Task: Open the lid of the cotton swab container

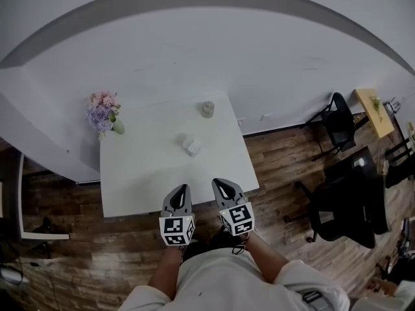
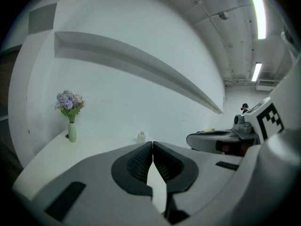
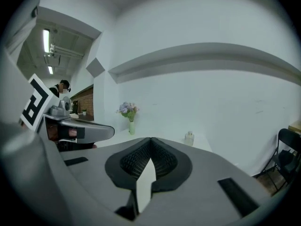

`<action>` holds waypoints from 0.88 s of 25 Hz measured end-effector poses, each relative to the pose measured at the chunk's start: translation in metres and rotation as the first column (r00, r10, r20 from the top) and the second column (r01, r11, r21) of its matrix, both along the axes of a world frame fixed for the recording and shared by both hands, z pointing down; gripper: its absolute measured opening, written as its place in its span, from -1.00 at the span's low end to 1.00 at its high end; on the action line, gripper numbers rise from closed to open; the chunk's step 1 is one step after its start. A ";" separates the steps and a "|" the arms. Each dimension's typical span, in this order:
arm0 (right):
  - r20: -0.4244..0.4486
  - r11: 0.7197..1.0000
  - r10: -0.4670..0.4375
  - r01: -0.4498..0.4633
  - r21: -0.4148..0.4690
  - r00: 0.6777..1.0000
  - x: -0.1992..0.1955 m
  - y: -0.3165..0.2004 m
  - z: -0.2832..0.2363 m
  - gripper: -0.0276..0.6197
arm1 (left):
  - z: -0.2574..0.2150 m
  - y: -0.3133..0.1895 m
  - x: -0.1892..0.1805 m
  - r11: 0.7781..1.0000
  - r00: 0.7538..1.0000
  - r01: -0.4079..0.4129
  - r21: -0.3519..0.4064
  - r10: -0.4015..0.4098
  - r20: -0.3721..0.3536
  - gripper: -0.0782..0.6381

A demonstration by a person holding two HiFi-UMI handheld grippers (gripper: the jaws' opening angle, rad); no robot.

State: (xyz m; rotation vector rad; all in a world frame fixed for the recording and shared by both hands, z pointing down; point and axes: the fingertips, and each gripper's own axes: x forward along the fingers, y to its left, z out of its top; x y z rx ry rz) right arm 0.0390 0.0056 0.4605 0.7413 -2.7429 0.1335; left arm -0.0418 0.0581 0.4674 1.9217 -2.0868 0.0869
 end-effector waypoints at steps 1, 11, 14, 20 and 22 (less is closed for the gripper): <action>0.015 1.000 0.001 -0.001 0.014 1.000 0.003 -0.003 -0.011 -0.92 | -0.009 -0.001 0.001 1.000 1.000 0.005 0.013 -0.005 0.008 -0.73; 0.093 0.990 0.001 -0.014 0.141 0.996 0.056 -0.046 -0.094 -0.92 | -0.087 -0.019 0.012 0.988 0.993 0.080 0.134 -0.091 0.078 -0.73; 0.112 0.988 0.001 -0.018 0.151 0.994 0.065 -0.053 -0.103 -0.92 | -0.094 -0.025 0.021 0.988 0.991 0.074 0.132 -0.087 0.098 -0.73; 0.129 0.987 -0.006 -0.015 0.159 0.992 0.066 -0.055 -0.108 -0.92 | -0.097 -0.027 0.026 0.988 0.990 0.077 0.132 -0.091 0.104 -0.73; 0.131 0.986 -0.008 -0.014 0.165 0.991 0.067 -0.056 -0.110 -0.92 | -0.098 -0.027 0.026 0.987 0.989 0.083 0.134 -0.098 0.114 -0.73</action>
